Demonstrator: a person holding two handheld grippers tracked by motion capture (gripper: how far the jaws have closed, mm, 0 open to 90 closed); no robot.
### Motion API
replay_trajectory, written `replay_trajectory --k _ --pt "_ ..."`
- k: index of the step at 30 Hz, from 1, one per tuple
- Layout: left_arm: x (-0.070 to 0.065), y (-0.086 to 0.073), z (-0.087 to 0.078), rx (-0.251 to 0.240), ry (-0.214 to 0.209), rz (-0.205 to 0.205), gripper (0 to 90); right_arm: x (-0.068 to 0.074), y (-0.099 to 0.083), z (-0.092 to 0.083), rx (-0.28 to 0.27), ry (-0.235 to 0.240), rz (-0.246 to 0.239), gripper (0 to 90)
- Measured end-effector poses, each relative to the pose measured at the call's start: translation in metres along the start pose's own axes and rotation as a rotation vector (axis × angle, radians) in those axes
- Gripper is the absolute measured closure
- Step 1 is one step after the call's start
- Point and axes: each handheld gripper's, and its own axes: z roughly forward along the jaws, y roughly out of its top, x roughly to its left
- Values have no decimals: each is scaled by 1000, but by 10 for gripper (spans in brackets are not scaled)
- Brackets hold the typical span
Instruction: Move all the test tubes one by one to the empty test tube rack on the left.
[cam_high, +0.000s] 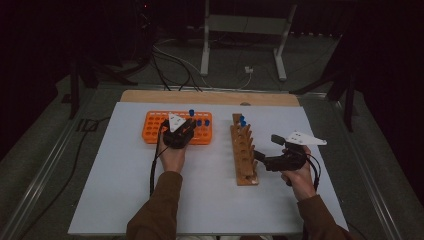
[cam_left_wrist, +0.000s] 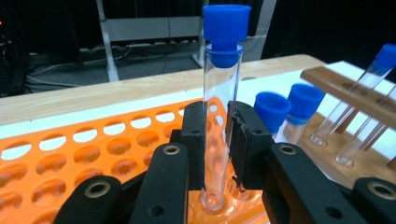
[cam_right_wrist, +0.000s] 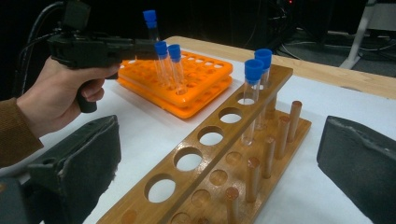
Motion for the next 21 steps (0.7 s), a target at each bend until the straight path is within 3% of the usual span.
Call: replay_trajectory --k 15,21 --pt "-1 -18 7 48 13 1 779 1 -3 2 13 6 2 0" --pt "-2 -21 7 123 14 61 783 2 -4 3 13 8 1 0"
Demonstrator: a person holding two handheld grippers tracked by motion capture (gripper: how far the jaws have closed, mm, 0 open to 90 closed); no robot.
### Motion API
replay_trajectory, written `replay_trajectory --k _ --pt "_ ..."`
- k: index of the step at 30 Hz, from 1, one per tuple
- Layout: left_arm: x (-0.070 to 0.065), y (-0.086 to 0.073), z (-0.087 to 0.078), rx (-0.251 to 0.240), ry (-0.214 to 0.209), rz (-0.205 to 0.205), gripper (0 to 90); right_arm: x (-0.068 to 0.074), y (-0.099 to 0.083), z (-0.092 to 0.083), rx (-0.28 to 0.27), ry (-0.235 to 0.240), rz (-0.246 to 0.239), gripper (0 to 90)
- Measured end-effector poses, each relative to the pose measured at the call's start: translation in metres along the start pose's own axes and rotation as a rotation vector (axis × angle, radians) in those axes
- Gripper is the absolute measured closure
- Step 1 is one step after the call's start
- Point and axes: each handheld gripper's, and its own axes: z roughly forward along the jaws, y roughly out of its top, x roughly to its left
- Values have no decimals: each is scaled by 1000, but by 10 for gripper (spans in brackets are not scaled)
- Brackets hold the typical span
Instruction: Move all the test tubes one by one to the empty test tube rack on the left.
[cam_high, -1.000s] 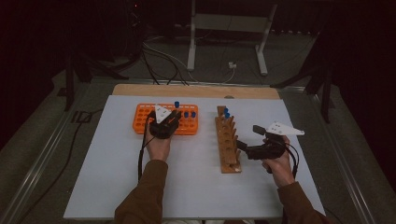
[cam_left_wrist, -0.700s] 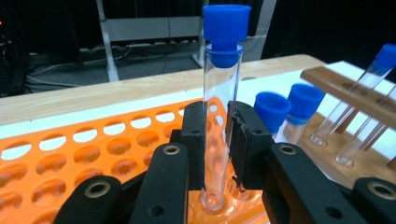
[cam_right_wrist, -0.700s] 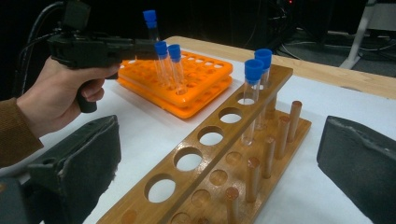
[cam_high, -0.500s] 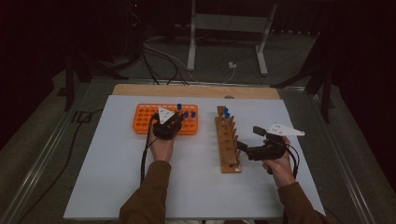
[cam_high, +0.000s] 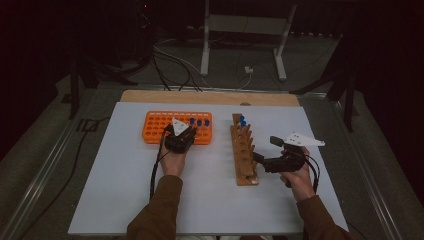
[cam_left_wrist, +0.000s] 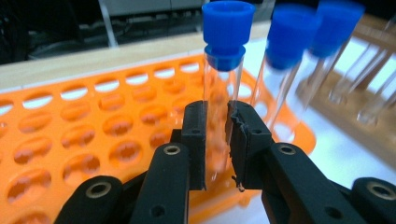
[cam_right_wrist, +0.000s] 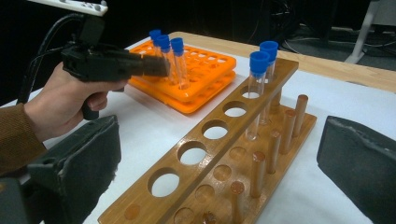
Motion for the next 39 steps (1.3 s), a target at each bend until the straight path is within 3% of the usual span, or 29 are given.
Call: replay_trajectory --k 5,13,24,30,39 --pt "-3 2 -1 19 5 22 783 1 -1 1 6 1 1 0" --pt "-2 4 -2 35 -4 6 771 2 -1 3 10 5 -2 0" --pt "2 4 -17 49 -9 3 605 1 -2 2 8 4 4 0" --pt "12 5 -35 17 -73 -59 500 1 -2 2 9 5 4 0" --pt "19 5 -74 -69 -91 -113 265 1 -2 3 6 10 13 0"
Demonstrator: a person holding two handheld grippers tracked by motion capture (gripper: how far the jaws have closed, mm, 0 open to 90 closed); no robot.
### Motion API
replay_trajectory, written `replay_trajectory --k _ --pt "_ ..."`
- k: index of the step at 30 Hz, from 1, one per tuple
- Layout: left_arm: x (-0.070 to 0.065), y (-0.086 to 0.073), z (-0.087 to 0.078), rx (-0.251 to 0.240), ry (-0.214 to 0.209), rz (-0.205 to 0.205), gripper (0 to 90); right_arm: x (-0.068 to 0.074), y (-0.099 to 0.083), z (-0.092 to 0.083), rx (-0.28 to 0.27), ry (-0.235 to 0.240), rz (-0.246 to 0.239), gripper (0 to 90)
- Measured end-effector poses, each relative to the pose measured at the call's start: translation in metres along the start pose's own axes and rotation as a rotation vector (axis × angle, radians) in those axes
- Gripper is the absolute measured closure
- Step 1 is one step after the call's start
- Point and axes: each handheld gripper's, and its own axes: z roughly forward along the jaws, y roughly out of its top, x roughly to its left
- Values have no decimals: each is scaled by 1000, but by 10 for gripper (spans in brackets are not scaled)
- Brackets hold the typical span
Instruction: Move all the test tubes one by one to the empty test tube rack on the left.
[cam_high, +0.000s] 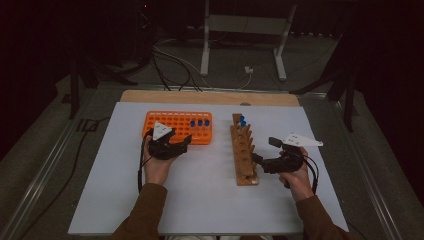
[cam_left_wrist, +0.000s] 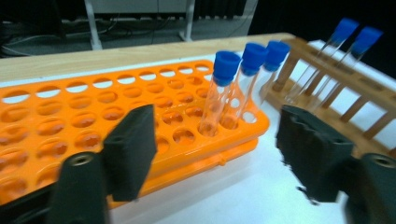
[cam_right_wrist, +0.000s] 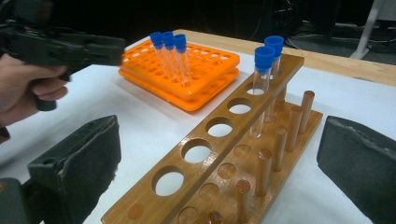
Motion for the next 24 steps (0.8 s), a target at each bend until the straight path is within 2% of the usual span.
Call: replay_trajectory --k 4,9,11,14,17,24 --pt "1 -4 -19 -16 17 12 181 1 0 0 -1 -1 -2 0" --pt "4 -8 -42 -30 38 20 165 2 0 1 -1 1 -5 0" --pt "5 -10 -48 -30 41 16 124 3 1 1 -1 -1 -8 0" --pt "5 -13 -56 -24 45 19 49 4 3 2 -1 0 -16 0" --pt "6 -17 -60 -23 50 20 16 5 6 2 -5 -5 -22 0" --pt "9 -22 -65 -31 81 12 7 4 19 9 -16 -5 -27 0"
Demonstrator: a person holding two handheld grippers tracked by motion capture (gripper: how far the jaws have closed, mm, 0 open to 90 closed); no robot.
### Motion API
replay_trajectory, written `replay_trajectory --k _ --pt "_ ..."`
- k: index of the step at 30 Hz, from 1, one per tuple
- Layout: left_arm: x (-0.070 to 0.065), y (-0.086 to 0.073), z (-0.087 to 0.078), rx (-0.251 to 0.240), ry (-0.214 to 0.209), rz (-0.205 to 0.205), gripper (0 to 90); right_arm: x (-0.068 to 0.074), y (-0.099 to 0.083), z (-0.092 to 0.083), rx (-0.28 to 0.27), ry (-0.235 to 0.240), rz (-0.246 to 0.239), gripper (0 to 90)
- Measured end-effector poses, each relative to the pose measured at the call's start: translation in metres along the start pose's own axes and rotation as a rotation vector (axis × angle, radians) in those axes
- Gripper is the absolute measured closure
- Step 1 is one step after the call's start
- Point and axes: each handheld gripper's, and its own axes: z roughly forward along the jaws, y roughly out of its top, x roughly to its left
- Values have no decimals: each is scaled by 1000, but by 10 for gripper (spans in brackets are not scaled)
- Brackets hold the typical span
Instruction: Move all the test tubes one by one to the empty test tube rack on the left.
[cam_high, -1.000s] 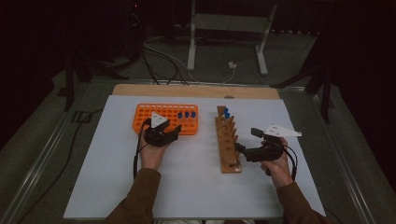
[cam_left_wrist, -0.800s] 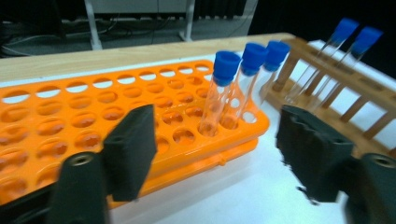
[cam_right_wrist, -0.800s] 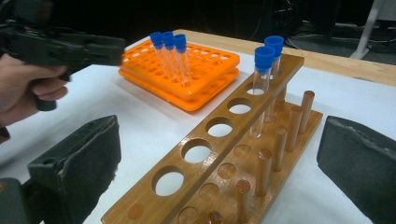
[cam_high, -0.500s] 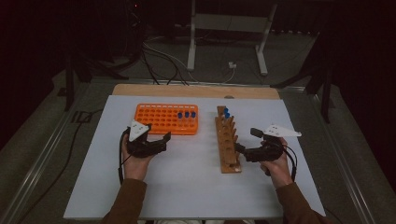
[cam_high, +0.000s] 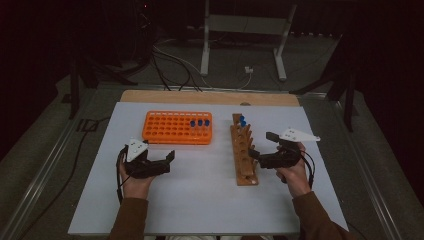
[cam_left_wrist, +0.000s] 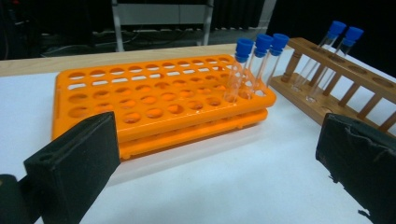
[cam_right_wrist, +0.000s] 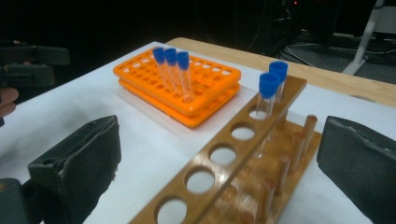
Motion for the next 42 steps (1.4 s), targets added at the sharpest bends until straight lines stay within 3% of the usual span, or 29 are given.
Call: replay_trajectory --k 12,26,31,36,42 --pt "12 -10 -1 0 27 -20 7 -7 23 20 46 -44 -22 52" --pt "9 -10 -5 -23 30 -14 7 -18 36 43 58 -87 -26 60" --pt "8 -11 -3 -16 23 -13 7 -25 35 54 90 -119 -35 81" --pt "7 -12 -1 -9 24 -16 7 -33 29 66 127 -133 -14 178" --pt "6 -14 2 4 20 -20 7 -33 22 81 173 -135 -42 491"
